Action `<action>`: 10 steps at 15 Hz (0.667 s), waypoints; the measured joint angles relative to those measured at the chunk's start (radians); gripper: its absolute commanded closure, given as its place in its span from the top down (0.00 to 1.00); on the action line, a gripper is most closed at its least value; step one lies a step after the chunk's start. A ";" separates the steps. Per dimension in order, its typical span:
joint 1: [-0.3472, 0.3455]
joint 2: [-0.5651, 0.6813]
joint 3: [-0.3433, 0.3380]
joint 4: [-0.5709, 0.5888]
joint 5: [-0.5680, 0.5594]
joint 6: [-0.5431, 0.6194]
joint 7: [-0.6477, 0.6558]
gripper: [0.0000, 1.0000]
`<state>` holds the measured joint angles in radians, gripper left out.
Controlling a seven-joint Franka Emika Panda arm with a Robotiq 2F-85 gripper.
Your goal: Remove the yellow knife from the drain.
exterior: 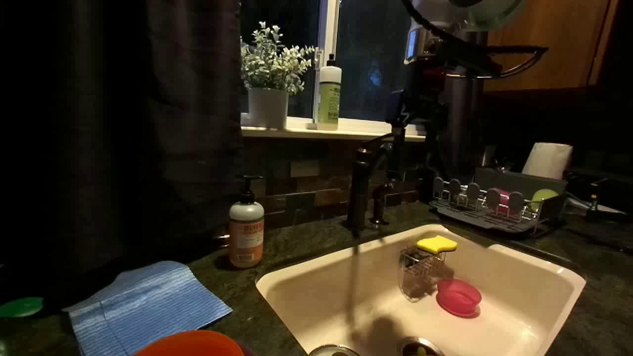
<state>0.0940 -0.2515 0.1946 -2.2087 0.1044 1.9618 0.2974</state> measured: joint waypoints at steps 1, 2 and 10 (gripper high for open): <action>0.000 0.000 0.000 0.000 0.000 0.000 0.000 1.00; 0.000 0.000 0.000 0.000 0.000 0.000 0.000 1.00; -0.003 -0.008 -0.001 -0.001 -0.004 -0.012 0.087 1.00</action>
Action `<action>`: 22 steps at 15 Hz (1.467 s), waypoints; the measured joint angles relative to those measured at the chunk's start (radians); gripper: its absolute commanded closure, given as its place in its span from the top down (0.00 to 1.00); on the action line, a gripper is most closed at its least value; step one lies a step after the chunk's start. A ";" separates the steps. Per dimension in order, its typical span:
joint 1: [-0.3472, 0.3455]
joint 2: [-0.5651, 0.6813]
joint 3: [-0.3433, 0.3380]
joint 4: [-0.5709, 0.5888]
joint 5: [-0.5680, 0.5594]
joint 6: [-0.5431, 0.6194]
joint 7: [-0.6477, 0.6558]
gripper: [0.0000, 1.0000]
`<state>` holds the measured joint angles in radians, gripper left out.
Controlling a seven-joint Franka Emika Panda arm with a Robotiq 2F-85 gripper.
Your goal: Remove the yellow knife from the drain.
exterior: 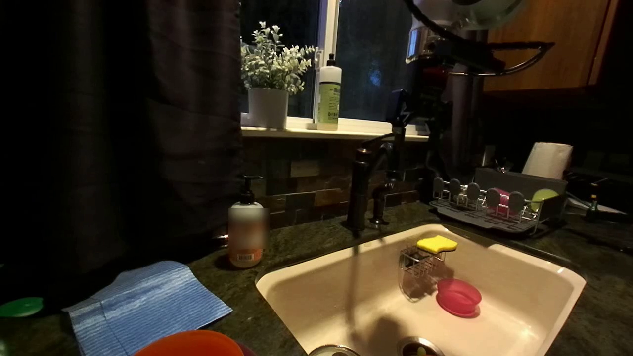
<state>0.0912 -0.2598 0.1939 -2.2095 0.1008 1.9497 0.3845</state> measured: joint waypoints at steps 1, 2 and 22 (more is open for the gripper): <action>-0.003 -0.007 0.000 -0.003 0.000 -0.005 0.054 1.00; -0.005 -0.017 0.000 -0.008 0.000 -0.006 0.104 1.00; -0.029 -0.282 -0.049 -0.309 -0.196 -0.100 -0.085 1.00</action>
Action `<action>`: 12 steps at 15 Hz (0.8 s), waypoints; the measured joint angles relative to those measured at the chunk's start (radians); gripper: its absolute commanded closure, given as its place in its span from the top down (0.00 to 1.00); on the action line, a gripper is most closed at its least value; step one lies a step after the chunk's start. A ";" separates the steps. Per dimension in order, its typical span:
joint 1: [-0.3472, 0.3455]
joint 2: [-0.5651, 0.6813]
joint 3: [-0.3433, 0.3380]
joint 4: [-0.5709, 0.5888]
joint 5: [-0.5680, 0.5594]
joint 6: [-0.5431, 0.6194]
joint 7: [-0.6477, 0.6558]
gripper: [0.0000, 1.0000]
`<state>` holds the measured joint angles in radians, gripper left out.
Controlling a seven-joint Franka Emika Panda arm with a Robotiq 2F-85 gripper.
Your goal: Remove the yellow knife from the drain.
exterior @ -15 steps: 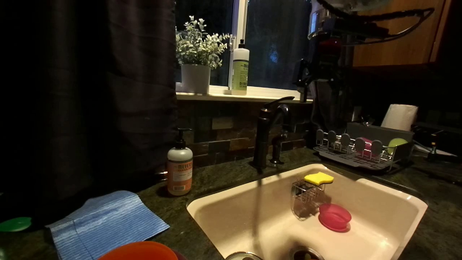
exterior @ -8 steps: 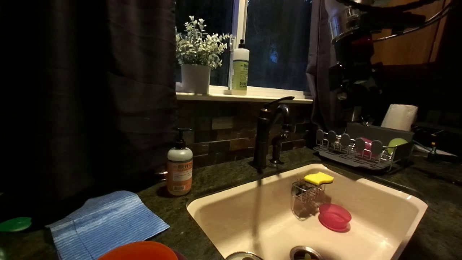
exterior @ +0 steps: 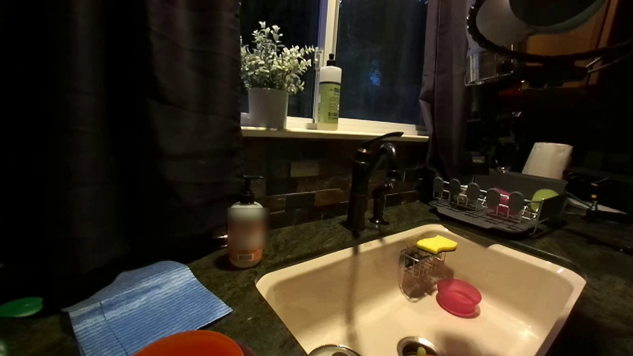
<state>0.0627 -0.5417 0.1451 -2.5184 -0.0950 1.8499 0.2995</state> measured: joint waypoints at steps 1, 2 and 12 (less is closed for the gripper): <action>0.000 -0.006 -0.009 -0.033 0.006 0.053 -0.013 1.00; 0.000 -0.006 -0.014 -0.060 0.006 0.086 -0.020 1.00; 0.000 -0.007 -0.018 -0.082 0.007 0.107 -0.026 1.00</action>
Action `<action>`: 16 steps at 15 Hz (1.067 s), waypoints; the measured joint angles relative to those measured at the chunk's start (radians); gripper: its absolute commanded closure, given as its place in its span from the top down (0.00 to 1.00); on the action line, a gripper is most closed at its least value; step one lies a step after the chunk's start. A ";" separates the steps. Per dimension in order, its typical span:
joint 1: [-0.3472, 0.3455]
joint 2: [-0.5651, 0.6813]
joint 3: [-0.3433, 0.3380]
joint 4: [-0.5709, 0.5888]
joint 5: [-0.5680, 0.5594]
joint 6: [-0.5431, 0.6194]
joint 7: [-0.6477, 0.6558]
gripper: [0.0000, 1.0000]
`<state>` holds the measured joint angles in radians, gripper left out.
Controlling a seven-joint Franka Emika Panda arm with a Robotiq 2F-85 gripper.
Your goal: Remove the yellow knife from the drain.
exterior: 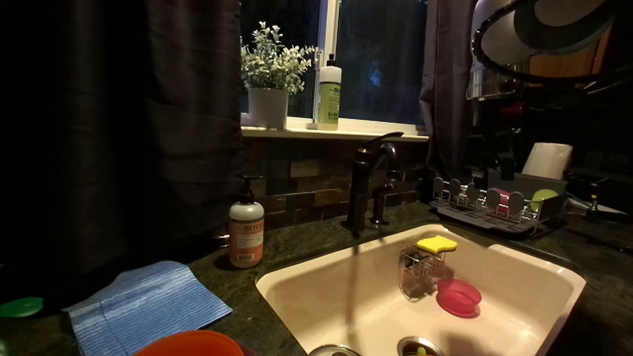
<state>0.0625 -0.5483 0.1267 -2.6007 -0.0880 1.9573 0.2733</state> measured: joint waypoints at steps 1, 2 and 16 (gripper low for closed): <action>-0.006 0.001 0.003 -0.001 -0.010 0.021 0.014 1.00; -0.014 0.003 0.008 -0.007 -0.017 0.058 0.027 1.00; -0.090 0.263 -0.021 -0.159 -0.033 0.460 0.047 1.00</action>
<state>-0.0279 -0.2849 0.1055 -2.7594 -0.1213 2.4172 0.3199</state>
